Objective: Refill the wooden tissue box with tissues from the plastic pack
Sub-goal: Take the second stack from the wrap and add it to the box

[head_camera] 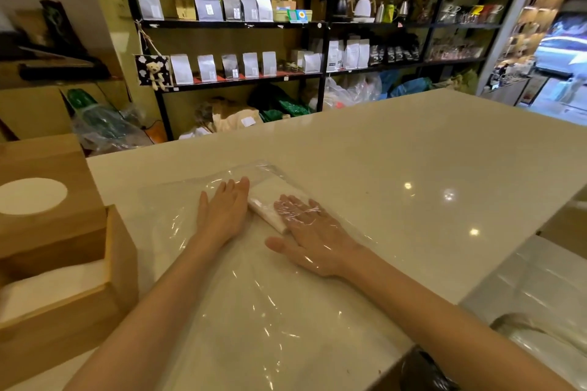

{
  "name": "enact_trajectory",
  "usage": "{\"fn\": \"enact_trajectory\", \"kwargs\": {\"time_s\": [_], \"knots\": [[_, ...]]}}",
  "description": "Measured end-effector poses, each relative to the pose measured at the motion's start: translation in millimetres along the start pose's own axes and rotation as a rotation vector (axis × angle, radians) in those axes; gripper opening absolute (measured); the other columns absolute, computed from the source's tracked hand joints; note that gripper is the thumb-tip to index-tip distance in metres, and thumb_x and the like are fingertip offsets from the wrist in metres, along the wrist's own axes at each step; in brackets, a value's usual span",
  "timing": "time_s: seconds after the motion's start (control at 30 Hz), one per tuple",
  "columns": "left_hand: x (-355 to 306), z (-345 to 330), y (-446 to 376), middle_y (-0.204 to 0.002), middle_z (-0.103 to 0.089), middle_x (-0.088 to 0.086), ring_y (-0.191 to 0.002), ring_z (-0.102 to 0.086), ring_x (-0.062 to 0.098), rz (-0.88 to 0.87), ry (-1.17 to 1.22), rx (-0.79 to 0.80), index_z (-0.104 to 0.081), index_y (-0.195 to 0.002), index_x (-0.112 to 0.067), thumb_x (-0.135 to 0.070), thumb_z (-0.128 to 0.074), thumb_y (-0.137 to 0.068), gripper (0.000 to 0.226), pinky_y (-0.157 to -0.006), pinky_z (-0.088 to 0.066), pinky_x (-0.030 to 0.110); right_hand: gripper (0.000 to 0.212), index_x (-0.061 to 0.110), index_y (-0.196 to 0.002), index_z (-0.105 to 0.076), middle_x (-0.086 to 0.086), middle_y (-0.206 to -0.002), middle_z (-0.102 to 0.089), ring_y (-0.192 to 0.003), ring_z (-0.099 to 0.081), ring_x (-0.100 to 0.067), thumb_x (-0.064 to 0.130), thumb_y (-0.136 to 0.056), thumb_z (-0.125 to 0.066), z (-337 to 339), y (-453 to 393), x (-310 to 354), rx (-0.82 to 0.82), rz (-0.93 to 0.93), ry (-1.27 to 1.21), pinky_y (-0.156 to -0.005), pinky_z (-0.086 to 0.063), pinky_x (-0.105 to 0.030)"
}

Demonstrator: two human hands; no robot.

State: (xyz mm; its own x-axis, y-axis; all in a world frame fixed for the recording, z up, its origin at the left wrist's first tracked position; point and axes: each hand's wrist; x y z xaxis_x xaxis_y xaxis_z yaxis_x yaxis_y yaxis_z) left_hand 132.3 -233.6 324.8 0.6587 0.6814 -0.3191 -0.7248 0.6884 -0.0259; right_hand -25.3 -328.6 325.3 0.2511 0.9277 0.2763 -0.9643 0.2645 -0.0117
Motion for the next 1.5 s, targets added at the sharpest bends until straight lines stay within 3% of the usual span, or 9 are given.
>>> {"fn": "enact_trajectory", "kwargs": {"time_s": [0.13,0.3,0.5,0.73,0.93,1.03,1.27,1.4,1.5], "knots": [[0,0,1,-0.157,-0.013,0.004,-0.145,-0.008,0.022,-0.035,-0.088,0.007,-0.006,-0.146,-0.017,-0.015,-0.009,-0.096,0.050,-0.115,-0.001,0.051,0.071,0.023,-0.147,-0.003,0.005,-0.158,0.002,-0.143,0.009,-0.006,0.061,-0.090,-0.021,4,22,3,0.037,0.006,0.066,-0.118,0.008,-0.034],[0,-4,-4,-0.152,-0.024,0.011,-0.142,-0.017,0.026,-0.032,-0.118,-0.008,-0.019,-0.142,-0.013,-0.014,-0.010,-0.093,0.049,-0.112,-0.007,0.057,0.090,0.022,-0.148,-0.004,0.003,-0.158,-0.002,-0.144,0.006,-0.006,0.073,-0.073,-0.002,6,69,5,-0.004,0.019,0.048,-0.119,0.005,-0.033],[-1,-4,-6,-0.141,-0.036,0.018,-0.134,-0.028,0.033,-0.048,-0.179,-0.017,-0.031,-0.132,-0.010,-0.010,-0.016,-0.091,0.044,-0.108,-0.018,0.059,0.087,0.026,-0.147,0.004,0.008,-0.156,0.009,-0.142,0.011,-0.004,0.072,-0.074,-0.005,12,120,6,0.058,0.009,0.058,-0.118,0.008,-0.033],[6,-8,-13,-0.137,-0.040,0.019,-0.130,-0.033,0.032,-0.089,-0.206,-0.015,-0.044,-0.122,-0.006,-0.031,-0.014,-0.091,0.051,-0.103,-0.026,0.056,0.080,0.031,-0.146,-0.003,0.013,-0.156,0.002,-0.142,0.009,0.003,0.063,-0.084,-0.041,15,176,2,0.024,0.081,0.023,-0.115,0.012,-0.021],[8,-10,-12,-0.153,-0.023,0.014,-0.141,-0.019,0.029,-0.093,-0.150,-0.005,-0.027,-0.140,-0.005,-0.038,-0.018,-0.094,0.058,-0.112,-0.015,0.052,0.063,0.025,-0.132,-0.042,0.004,-0.138,-0.051,-0.131,-0.039,-0.006,0.016,-0.076,-0.068,-1,202,-6,-0.280,0.115,0.076,-0.108,-0.035,-0.039],[9,-11,-11,-0.156,-0.014,0.010,-0.143,-0.012,0.025,-0.096,-0.141,-0.002,-0.020,-0.144,-0.006,-0.039,-0.019,-0.095,0.059,-0.114,-0.011,0.049,0.054,0.026,-0.124,-0.050,0.004,-0.128,-0.061,-0.121,-0.051,-0.007,0.010,-0.076,-0.068,-1,206,-7,-0.378,0.138,0.057,-0.100,-0.042,-0.038],[11,-10,-9,-0.153,-0.023,0.013,-0.142,-0.018,0.024,-0.114,-0.177,-0.082,-0.032,-0.138,-0.007,-0.037,-0.015,-0.093,0.057,-0.114,-0.009,0.053,0.028,0.029,-0.097,-0.068,0.022,-0.095,-0.069,-0.096,-0.062,-0.005,0.029,-0.070,-0.061,48,209,7,-0.635,-0.096,-0.660,-0.085,-0.049,-0.022],[-19,14,19,-0.138,-0.047,0.018,-0.129,-0.041,0.032,-0.207,-0.143,-0.355,-0.048,-0.128,-0.002,-0.030,-0.030,-0.096,0.046,-0.113,-0.016,0.047,0.023,0.027,-0.071,-0.070,0.016,-0.071,-0.071,-0.080,-0.064,-0.002,0.005,-0.069,-0.063,75,179,7,-0.833,-0.198,-1.068,-0.078,-0.052,-0.017],[-52,44,48,-0.085,-0.069,0.021,-0.081,-0.062,0.037,-0.240,0.056,-0.372,-0.068,-0.082,-0.001,-0.024,-0.041,-0.091,0.037,-0.073,-0.046,0.039,0.029,0.021,-0.067,-0.068,0.014,-0.066,-0.069,-0.078,-0.061,-0.010,-0.004,-0.077,-0.057,83,143,14,-0.828,-0.265,-1.163,-0.082,-0.049,-0.027]]}}
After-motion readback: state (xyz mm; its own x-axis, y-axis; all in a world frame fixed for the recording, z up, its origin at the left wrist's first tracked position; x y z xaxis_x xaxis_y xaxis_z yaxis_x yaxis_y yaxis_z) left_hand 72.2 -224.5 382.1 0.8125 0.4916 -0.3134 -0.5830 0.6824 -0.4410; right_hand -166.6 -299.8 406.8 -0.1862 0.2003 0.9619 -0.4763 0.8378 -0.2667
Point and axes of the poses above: each hand's wrist, its own y-axis away from the middle knuckle, its own z-axis out of the back of the hand, x = y × z
